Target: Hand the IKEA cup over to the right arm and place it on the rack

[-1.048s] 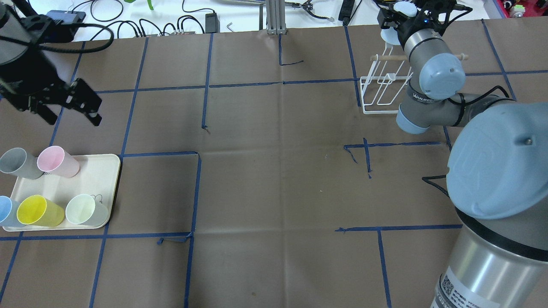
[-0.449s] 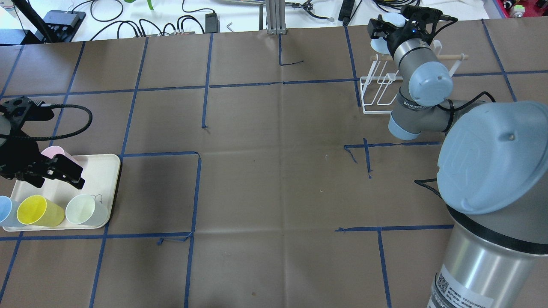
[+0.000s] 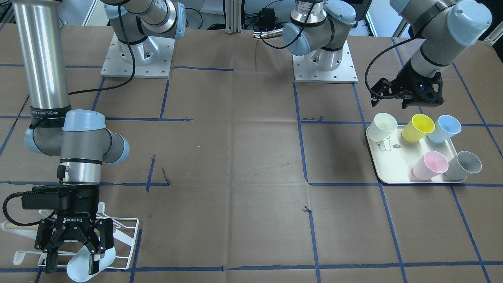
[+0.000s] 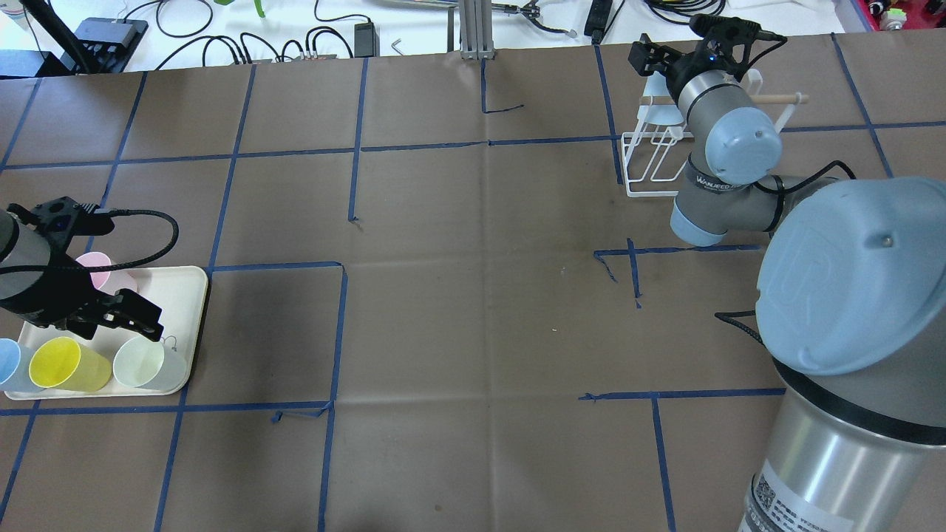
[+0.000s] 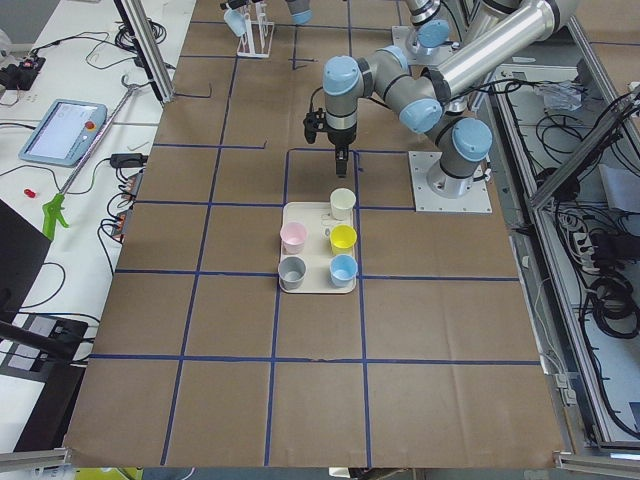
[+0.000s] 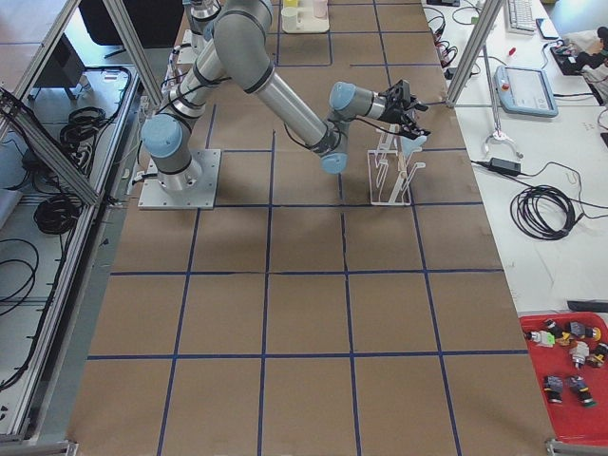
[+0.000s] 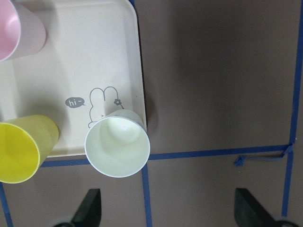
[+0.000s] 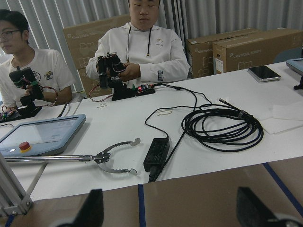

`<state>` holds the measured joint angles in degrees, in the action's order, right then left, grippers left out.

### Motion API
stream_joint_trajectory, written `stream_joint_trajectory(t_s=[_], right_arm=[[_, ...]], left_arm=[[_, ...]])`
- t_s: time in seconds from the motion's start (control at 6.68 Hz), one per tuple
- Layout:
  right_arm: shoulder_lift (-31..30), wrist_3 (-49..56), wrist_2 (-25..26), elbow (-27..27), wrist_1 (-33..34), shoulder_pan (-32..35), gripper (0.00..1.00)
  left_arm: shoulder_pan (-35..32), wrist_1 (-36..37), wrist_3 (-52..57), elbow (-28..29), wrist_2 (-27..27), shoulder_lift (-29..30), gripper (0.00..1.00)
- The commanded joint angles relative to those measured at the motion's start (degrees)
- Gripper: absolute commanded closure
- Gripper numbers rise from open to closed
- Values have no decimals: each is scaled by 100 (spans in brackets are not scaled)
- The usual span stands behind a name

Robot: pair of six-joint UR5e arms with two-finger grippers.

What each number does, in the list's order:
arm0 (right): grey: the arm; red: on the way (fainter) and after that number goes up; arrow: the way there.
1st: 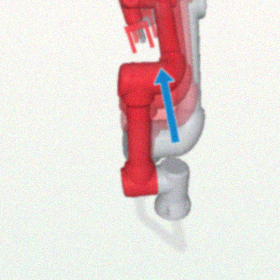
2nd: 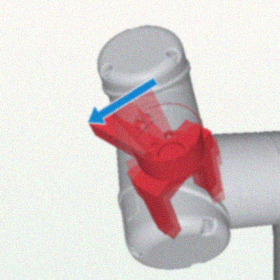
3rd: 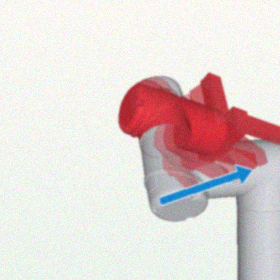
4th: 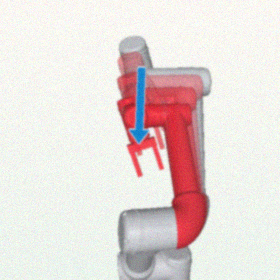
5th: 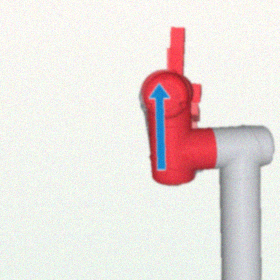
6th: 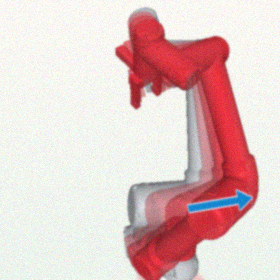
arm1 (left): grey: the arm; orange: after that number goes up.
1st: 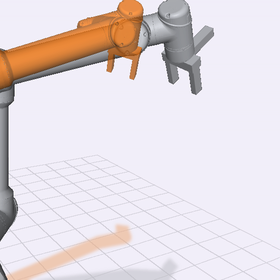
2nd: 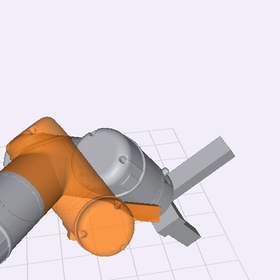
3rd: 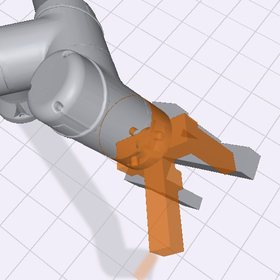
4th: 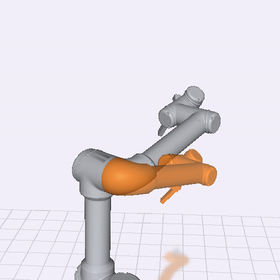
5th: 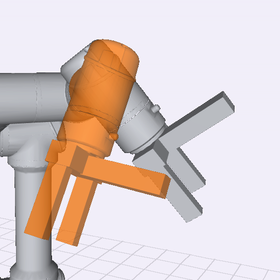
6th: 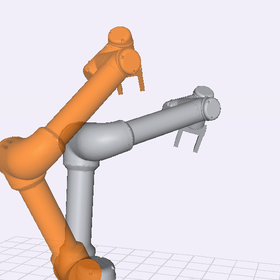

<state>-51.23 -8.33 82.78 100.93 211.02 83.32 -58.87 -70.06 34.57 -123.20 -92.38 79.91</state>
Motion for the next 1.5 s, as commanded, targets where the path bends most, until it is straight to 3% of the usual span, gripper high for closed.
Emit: stream_joint_trajectory(t_s=[0.0, 0.3, 0.75, 0.9, 1.05, 1.2, 1.35], right_arm=[[-358, -19, -51, 6, -8, 0, 0], [-904, -638, -60, 32, -34, 174, 0], [-1773, -2606, -191, 776, -43, 509, 0], [-2107, -3274, -610, 1119, -34, 536, 0], [-2293, -4107, -849, 1374, -34, 545, 0], [-2495, -4811, -1269, 1551, -34, 615, 0], [-2662, -5297, -1360, 1718, -25, 798, 0]], left_arm=[[24, 1139, 24, -554, -8, 382, 1], [269, 1311, 24, -635, -9, 787, 2], [323, 1310, -29, -933, -26, 807, 4], [323, 1311, -20, -934, -70, 806, 27], [323, 1293, -20, -908, -270, 815, 70], [323, 1328, -3, -856, -411, 798, 90], [323, 1346, 15, -829, -395, 780, 100]])
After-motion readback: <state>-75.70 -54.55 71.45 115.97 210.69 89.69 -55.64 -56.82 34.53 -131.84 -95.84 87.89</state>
